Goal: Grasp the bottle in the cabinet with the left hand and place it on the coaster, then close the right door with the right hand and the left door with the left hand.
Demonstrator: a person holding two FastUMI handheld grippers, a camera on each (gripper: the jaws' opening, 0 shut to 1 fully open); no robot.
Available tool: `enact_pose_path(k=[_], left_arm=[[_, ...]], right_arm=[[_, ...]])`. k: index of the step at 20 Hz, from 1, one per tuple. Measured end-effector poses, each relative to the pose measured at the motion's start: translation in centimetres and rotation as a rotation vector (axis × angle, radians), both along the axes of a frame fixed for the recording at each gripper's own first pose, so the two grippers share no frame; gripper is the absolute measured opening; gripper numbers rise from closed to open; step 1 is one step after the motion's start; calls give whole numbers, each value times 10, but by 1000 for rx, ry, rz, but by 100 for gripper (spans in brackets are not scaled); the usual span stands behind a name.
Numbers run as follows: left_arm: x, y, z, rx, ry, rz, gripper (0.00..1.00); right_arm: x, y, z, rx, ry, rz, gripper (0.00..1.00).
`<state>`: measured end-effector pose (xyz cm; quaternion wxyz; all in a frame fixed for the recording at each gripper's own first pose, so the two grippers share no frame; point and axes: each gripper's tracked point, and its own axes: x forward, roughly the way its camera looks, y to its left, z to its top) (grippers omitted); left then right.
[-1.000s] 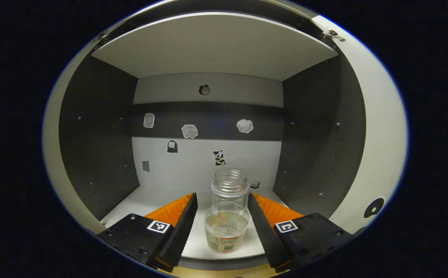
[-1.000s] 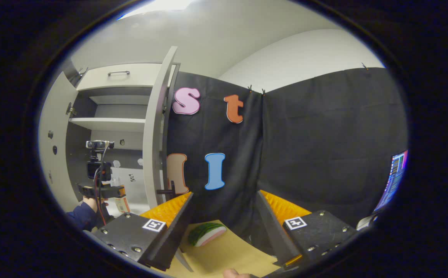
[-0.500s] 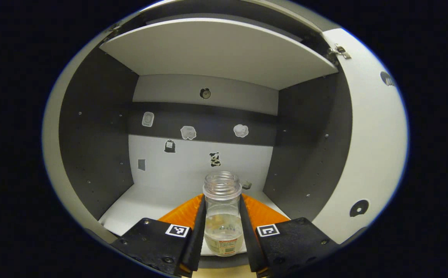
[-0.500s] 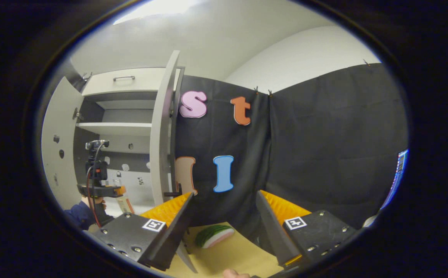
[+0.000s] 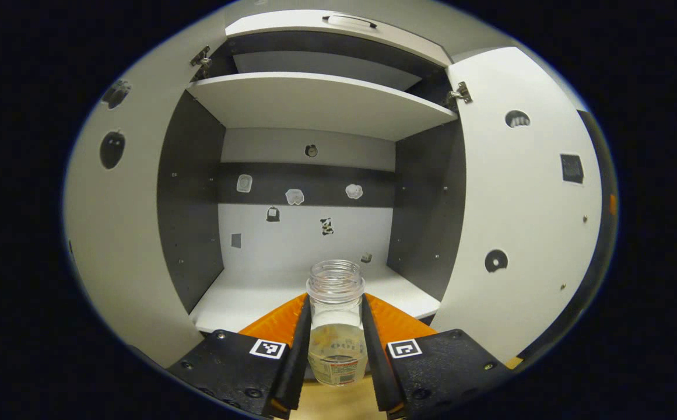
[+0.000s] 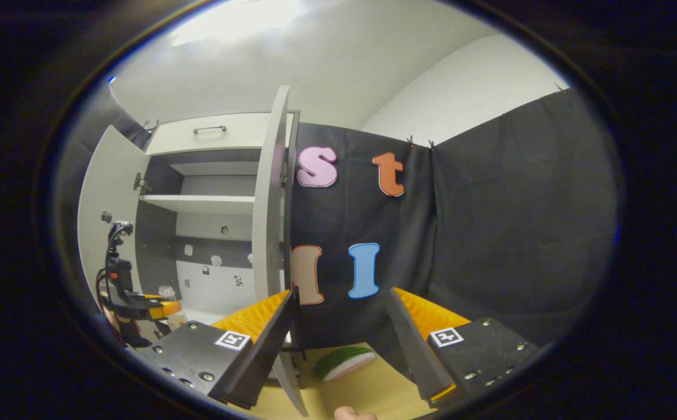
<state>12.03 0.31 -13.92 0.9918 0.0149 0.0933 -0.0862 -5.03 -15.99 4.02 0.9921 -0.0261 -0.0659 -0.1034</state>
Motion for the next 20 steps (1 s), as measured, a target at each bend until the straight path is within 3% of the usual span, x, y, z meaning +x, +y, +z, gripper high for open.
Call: enact_pose_path(k=[5, 9, 10, 11, 12, 20], left_arm=[[-52, 11, -48, 4, 53, 48, 47], [-88, 0, -88, 5, 66, 63, 52], [-97, -3, -103, 6, 87, 70, 47], [-106, -6, -118, 11, 106, 80, 52], [-114, -9, -130, 19, 116, 89, 50], [-157, -21, -217, 17, 174, 138, 48]], right_arm=[[11, -1, 2, 1, -3, 87, 96], [18, -1, 3, -5, -8, 148, 94], [19, -1, 3, -5, -9, 164, 94], [20, -1, 3, -7, -8, 179, 96], [21, -1, 4, -12, -10, 192, 96], [20, -11, 3, -46, -3, 234, 96]])
